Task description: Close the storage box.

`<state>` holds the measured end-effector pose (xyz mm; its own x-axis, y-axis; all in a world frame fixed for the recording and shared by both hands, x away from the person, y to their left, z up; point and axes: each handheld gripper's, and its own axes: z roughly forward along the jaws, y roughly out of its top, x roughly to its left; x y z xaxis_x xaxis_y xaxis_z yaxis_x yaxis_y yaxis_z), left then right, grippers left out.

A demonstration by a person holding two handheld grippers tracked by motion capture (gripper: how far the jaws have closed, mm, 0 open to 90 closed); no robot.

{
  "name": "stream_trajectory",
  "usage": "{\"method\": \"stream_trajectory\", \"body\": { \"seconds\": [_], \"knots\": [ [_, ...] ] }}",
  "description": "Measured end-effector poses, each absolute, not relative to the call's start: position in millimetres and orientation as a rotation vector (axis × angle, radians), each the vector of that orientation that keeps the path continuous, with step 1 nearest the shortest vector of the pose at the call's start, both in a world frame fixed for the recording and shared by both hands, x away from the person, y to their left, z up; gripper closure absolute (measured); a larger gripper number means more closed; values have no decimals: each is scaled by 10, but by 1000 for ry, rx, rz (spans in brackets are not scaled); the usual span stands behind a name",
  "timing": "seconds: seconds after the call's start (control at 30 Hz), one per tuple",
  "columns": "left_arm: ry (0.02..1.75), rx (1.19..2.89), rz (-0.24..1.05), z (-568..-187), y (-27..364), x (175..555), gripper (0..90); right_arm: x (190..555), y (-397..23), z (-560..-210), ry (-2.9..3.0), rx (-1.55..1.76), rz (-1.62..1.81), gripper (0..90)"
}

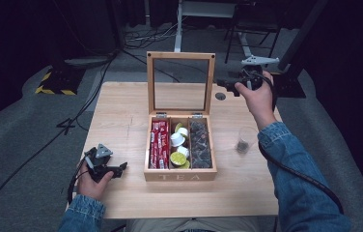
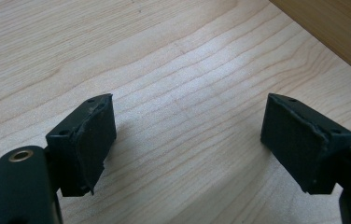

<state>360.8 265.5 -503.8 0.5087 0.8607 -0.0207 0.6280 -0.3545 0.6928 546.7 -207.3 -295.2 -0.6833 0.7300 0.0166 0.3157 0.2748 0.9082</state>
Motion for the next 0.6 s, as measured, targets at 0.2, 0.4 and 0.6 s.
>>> {"method": "stream_trajectory", "body": {
  "seconds": [0.2,0.4,0.6],
  "knots": [
    [1210,2103,463,-5038,2655,3609,183,5670,-1968,-2950,2137,953,1387,343],
    [1207,2103,463,-5038,2658,3613,182,5847,-1904,-2984,2115,963,1407,344],
    [1209,2099,461,-5039,2658,3616,181,5993,-1832,-3038,2117,982,1400,345]
  ]
}}
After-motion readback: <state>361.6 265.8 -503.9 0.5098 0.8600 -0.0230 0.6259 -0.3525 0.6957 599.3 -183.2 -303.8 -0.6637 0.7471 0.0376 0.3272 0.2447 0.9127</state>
